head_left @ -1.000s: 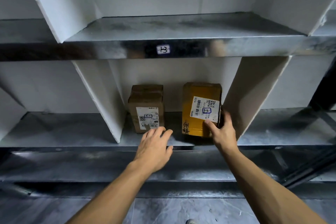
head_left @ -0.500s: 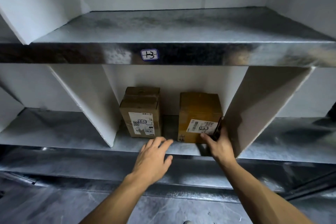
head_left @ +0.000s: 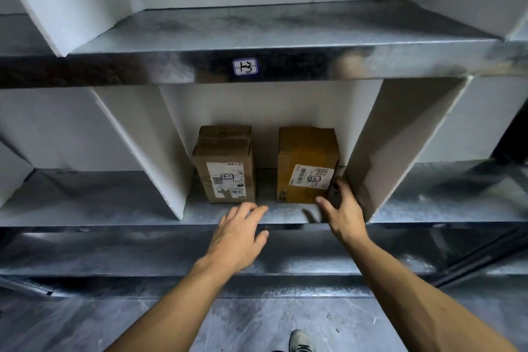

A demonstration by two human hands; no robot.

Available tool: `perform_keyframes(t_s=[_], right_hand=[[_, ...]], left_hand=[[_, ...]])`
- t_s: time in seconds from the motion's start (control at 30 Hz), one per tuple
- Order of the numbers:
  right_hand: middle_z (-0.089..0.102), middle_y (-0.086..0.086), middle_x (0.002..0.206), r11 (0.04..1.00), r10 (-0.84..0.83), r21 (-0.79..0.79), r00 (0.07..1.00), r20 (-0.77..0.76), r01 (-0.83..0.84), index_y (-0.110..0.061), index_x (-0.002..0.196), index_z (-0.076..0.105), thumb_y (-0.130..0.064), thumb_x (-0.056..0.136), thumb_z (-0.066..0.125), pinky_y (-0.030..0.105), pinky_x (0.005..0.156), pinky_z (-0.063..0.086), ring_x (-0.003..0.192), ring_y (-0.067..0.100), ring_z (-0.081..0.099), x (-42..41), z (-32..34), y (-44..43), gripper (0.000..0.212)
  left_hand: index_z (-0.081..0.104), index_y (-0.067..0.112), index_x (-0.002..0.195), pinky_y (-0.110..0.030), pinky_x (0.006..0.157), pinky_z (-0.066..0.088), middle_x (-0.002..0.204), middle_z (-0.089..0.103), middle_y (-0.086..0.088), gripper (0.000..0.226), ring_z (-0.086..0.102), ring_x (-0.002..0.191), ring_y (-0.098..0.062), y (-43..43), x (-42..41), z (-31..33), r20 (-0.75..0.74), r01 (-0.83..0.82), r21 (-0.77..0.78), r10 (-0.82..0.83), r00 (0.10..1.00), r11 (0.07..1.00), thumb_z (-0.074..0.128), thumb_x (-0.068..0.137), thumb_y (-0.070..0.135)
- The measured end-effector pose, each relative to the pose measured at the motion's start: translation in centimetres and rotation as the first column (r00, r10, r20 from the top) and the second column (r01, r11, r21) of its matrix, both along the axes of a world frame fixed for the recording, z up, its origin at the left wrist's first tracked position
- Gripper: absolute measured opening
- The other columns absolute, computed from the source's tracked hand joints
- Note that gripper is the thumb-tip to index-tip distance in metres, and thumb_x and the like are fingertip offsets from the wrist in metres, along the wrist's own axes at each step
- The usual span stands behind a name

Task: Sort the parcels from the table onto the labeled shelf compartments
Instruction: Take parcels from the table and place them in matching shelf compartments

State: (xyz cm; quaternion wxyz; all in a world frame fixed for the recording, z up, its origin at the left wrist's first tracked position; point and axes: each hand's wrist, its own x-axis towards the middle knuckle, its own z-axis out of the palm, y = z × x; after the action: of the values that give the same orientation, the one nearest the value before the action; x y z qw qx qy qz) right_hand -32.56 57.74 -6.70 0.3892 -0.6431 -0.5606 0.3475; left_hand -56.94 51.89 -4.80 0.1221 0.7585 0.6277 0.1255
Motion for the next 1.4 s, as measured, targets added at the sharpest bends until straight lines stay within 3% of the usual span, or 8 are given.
perform_keyframes(t_s=[0.13,0.3,0.5,0.8,1.0,1.17,1.4], right_hand=[[0.042,0.003,0.154,0.999,-0.037,-0.007,0.991,0.131,0.038,-0.022,0.151,0.038,-0.033,0.096,0.065,0.03,0.111,0.031,0.138,0.02,0.042,0.5,-0.6,-4.9,0.063],[0.047,0.009,0.148,0.997,-0.05,-0.043,0.952,0.301,0.066,-0.012,0.147,0.044,-0.029,0.096,0.065,0.022,0.109,0.026,0.137,0.023,0.042,2.3,-2.1,-12.0,0.057],[0.055,0.009,0.138,0.991,-0.078,-0.058,0.866,0.495,0.122,-0.008,0.138,0.055,-0.029,0.097,0.064,0.037,0.107,0.04,0.129,0.028,0.05,5.5,-3.2,-18.8,0.047],[0.049,0.002,0.141,0.914,-0.172,-0.16,0.712,0.681,0.374,-0.022,0.141,0.048,-0.051,0.099,0.048,0.04,0.098,0.045,0.128,0.027,0.048,13.5,-2.6,-27.8,0.051],[0.056,0.006,0.13,0.822,-0.263,-0.129,0.57,0.778,0.555,-0.022,0.131,0.054,-0.051,0.096,0.05,0.04,0.094,0.048,0.117,0.03,0.056,21.6,-0.6,-35.5,0.047],[0.053,0.003,0.135,0.72,-0.364,-0.116,0.515,0.776,0.684,-0.027,0.137,0.048,-0.052,0.096,0.048,0.04,0.099,0.045,0.123,0.028,0.052,28.8,0.6,-43.3,0.048],[0.05,0.006,0.141,0.634,-0.394,-0.147,0.48,0.784,0.759,-0.026,0.14,0.045,-0.053,0.097,0.047,0.041,0.103,0.043,0.128,0.029,0.049,36.6,-0.2,-50.7,0.05]], left_hand=[[0.035,0.031,0.145,-0.035,0.107,0.032,0.139,0.039,0.008,0.053,0.037,0.124,-0.017,-0.4,-0.4,0.2,0.0,0.035,-0.006,-0.035,0.999,0.999,0.049,0.095,0.042],[0.034,0.03,0.146,-0.035,0.109,0.031,0.142,0.039,0.008,0.054,0.036,0.127,-0.017,-2.7,1.0,-0.6,0.009,0.134,-0.058,-0.133,0.991,0.989,0.049,0.096,0.043],[0.033,0.03,0.147,-0.034,0.108,0.029,0.143,0.039,0.008,0.055,0.035,0.129,-0.017,-5.6,5.9,-1.6,0.017,0.339,-0.129,-0.34,0.94,0.932,0.048,0.096,0.043],[0.037,0.031,0.143,-0.034,0.108,0.031,0.139,0.041,0.008,0.051,0.038,0.127,-0.019,-7.7,17.9,-1.1,-0.038,0.624,-0.113,-0.631,0.775,0.773,0.047,0.095,0.044],[0.037,0.031,0.144,-0.034,0.105,0.032,0.139,0.041,0.007,0.053,0.039,0.126,-0.021,-11.8,29.6,-0.7,-0.045,0.773,-0.074,-0.777,0.628,0.63,0.046,0.094,0.045],[0.036,0.028,0.144,-0.035,0.104,0.034,0.138,0.042,0.006,0.055,0.041,0.124,-0.021,-17.8,39.6,-0.4,-0.073,0.869,-0.032,-0.868,0.491,0.494,0.046,0.093,0.045],[0.037,0.031,0.143,-0.038,0.101,0.037,0.138,0.044,0.005,0.052,0.043,0.122,-0.022,-24.9,49.3,-1.1,-0.102,0.927,-0.042,-0.925,0.366,0.372,0.044,0.093,0.044]])
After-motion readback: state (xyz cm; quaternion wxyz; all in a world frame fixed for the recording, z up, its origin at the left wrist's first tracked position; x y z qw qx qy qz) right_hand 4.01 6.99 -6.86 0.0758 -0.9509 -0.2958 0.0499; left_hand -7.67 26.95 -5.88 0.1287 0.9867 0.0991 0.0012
